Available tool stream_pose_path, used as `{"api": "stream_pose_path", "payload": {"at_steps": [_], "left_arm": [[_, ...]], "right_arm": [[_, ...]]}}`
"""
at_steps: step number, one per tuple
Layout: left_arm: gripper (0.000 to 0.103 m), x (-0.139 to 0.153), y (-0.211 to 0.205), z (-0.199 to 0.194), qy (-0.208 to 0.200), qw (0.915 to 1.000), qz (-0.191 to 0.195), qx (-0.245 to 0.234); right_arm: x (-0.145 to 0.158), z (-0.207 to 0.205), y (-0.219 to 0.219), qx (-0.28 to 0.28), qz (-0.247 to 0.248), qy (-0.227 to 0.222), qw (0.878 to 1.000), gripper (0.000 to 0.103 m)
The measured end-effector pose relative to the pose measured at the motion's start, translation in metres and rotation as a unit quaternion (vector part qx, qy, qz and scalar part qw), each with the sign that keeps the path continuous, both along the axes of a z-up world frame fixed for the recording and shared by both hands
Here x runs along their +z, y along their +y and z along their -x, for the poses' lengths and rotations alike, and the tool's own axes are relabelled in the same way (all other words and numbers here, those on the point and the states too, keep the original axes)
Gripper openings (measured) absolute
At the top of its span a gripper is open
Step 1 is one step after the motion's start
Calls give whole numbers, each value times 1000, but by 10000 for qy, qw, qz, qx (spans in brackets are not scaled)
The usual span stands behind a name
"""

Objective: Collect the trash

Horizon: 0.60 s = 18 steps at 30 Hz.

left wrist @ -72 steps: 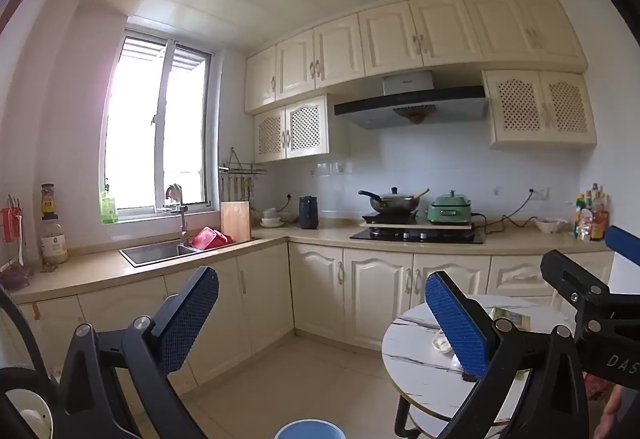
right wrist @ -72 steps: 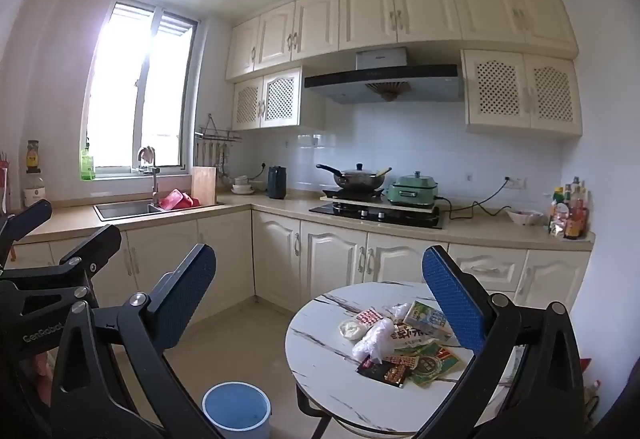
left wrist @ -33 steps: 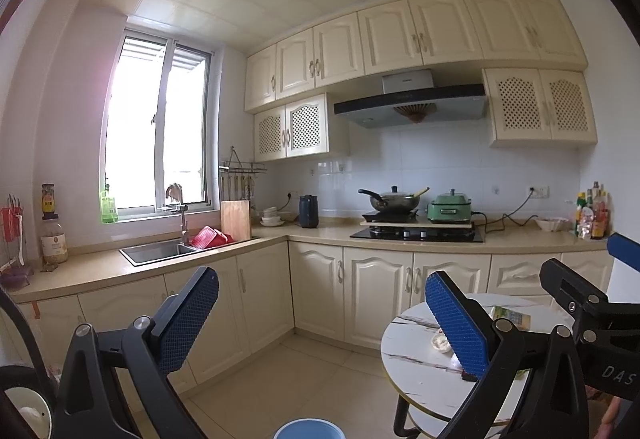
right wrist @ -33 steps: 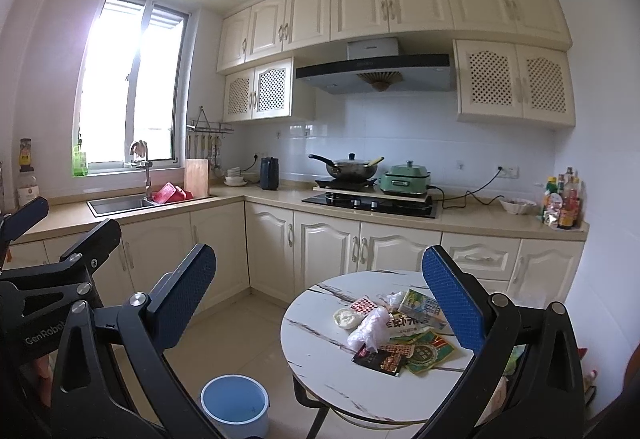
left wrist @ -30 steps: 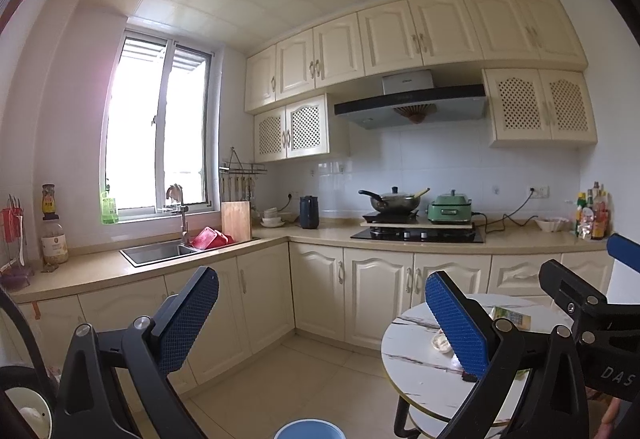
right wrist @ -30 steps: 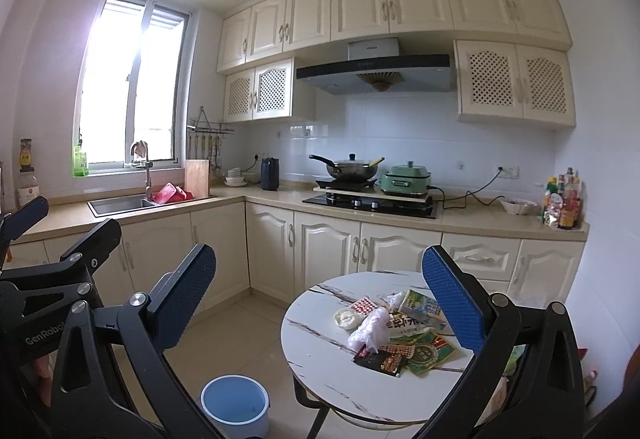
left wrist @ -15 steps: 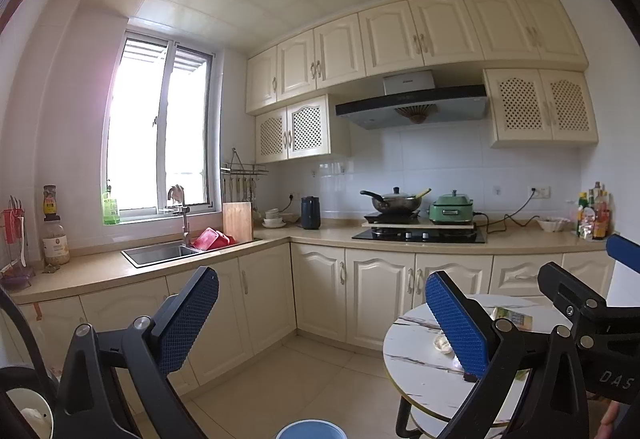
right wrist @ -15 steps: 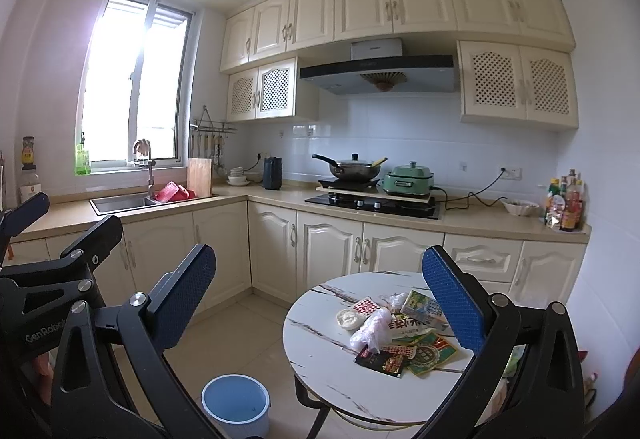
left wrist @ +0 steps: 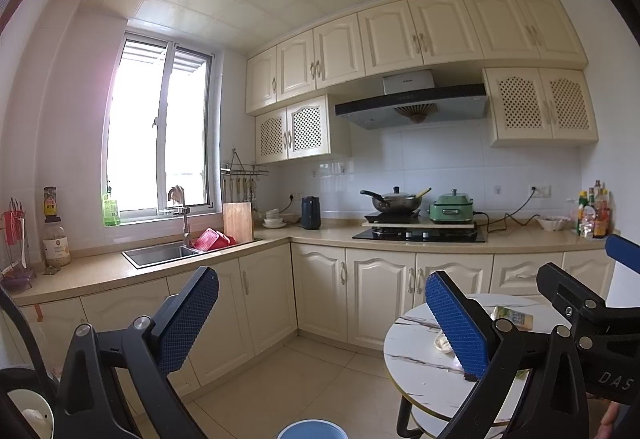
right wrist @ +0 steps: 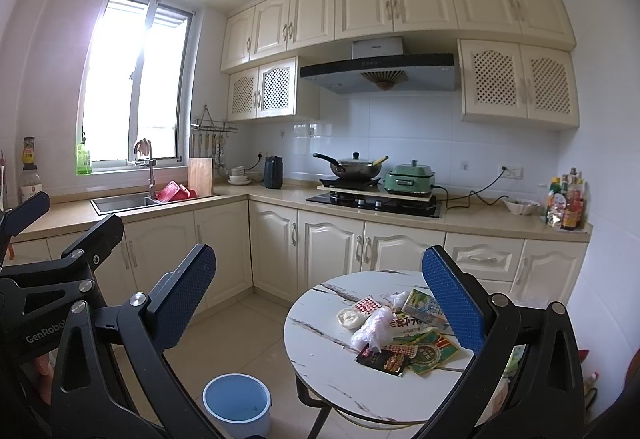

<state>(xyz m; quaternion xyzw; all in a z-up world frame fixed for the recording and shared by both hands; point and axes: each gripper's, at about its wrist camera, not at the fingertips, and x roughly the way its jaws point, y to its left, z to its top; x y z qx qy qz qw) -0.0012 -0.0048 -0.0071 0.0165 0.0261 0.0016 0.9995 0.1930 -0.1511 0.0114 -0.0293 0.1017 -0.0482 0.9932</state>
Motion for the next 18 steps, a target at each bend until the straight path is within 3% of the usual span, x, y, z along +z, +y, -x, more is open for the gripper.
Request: {"api": "stream_pose_path", "payload": {"at_steps": [18], "left_arm": [[102,-12,-4,-16,15,10000,-12,26]], "right_arm": [[-8,-2,-16,-115,-61,37,9999,103]]}}
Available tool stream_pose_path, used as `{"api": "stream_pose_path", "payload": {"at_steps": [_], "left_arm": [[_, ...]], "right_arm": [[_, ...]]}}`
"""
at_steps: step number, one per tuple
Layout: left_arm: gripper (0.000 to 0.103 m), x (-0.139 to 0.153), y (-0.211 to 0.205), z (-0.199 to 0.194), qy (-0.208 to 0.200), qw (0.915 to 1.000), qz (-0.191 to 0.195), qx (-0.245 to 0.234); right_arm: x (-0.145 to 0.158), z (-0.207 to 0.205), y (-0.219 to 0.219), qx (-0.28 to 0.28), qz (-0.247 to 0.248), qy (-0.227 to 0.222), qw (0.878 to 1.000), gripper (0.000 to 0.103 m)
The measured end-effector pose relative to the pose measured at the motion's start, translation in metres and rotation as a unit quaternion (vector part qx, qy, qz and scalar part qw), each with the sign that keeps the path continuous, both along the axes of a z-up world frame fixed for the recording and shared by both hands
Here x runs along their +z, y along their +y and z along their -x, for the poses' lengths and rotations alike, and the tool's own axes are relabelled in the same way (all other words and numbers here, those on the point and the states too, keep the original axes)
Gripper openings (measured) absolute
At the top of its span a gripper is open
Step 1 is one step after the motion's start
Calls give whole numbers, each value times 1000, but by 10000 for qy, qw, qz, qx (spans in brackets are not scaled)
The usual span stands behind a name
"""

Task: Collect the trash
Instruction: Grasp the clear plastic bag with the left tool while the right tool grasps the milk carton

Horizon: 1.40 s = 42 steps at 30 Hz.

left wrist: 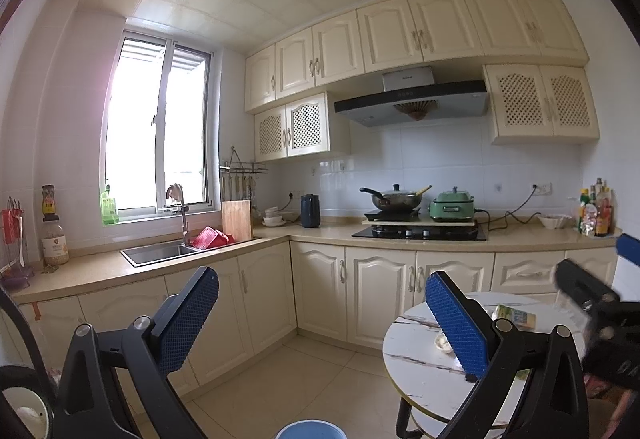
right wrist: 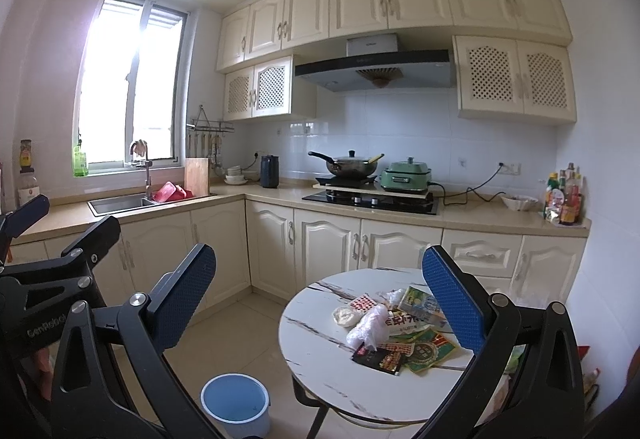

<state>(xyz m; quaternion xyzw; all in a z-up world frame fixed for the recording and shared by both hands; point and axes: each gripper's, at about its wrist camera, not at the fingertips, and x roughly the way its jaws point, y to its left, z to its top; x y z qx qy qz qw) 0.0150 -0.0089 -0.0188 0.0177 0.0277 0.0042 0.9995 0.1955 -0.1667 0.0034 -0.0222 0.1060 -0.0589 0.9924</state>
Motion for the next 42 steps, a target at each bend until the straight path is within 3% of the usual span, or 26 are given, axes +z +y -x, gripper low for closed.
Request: {"api": "stream_pose_path", "payload": {"at_steps": [4,13,22,27,32,37,39,41,42], "left_arm": [[102,-14,-6,-29,163,9998,20,-61],[102,-59,-57,-124,1206,9906,-158,-621],[102,-92,-137,-226,2218,9594,-725,-1584],[102,-108,-178,-302,2800,9334,-1026,-1993],[102,-115,-212,-362,3158,9160,-1201,-2163],[100,-128,-229,-424,3490,9043,-1287,-2095],[89,-128,-228,-446,3620,8990,-1128,-2190],[59,-128,-231,-461,3706,8950,-1040,-2254],[51,-127,-228,-470,3752,8926,-985,-2297]], "right_arm": [[-11,-6,-30,-295,-123,21,9995,103],[-64,-33,-131,-1242,-497,623,9890,103],[-145,-84,-199,-1546,-820,1676,9702,103],[-185,-116,-221,-1570,-933,2140,9596,103],[-212,-137,-248,-1605,-1075,2411,9511,103],[-222,-154,-267,-1637,-1159,2533,9464,103],[-225,-161,-270,-1603,-1137,2562,9465,103],[-227,-167,-272,-1554,-1111,2586,9469,103],[-229,-174,-273,-1478,-1090,2613,9476,103]]}}
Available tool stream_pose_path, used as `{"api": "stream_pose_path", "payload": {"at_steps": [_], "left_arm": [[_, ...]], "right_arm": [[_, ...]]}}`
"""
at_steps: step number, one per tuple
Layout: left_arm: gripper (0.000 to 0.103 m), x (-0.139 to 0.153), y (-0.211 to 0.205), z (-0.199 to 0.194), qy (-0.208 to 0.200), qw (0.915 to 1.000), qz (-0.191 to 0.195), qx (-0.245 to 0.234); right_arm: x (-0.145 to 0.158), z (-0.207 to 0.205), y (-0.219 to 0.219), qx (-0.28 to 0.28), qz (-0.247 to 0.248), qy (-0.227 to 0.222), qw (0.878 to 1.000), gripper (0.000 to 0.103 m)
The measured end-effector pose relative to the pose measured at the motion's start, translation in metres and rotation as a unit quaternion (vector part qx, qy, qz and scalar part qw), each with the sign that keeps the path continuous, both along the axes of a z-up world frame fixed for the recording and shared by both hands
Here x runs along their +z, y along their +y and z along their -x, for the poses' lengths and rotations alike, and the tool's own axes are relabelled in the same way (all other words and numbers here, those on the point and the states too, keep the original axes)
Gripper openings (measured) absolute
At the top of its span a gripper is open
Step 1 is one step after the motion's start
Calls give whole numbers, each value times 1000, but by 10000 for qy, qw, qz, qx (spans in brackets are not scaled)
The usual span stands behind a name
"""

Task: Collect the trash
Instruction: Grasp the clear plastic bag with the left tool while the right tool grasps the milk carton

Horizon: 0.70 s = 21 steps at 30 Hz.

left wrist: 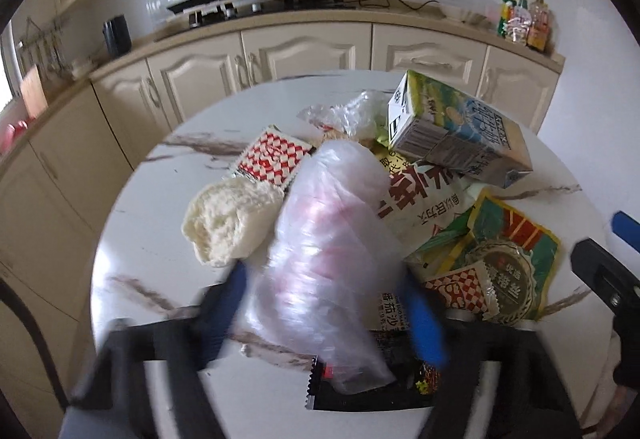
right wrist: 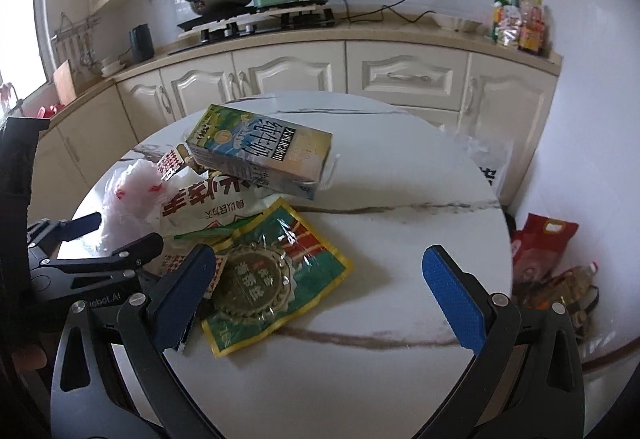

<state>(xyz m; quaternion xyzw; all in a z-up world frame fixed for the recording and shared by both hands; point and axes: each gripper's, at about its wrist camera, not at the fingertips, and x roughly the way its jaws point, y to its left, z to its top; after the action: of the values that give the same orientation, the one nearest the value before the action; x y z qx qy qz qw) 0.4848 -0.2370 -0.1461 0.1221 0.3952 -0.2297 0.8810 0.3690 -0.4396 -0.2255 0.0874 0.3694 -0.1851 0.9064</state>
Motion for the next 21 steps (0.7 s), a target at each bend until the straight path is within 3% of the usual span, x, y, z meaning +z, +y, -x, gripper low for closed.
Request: {"api": "stream_pose_path", "payload": {"at_steps": [2,3,6,14,18,21], "left_arm": [[31,4,7,-13,11,10000,82,16],[27,7,11,-19,47,9998,178,12],[26,17,32,-26,230,9978,614,-35],[26,51,88,-26,-147,9973,711,112],[26,58,103,-32,-200,9969,739,179],[26,51,92,-39,-230,9971,700,172]], "right_arm": [[-1,-8,-1,119,35,6,9999,103],[-1,-15,-1,237,115,10,9997,103],[0,-33,-2,491,347,54,9982,103],[-5,-102,-1,1507,943,262,9837,103],[-19,-133,-13,1881,759,509,9779,103],[-33,-147,-21,2248,431,718,9708,103]]}}
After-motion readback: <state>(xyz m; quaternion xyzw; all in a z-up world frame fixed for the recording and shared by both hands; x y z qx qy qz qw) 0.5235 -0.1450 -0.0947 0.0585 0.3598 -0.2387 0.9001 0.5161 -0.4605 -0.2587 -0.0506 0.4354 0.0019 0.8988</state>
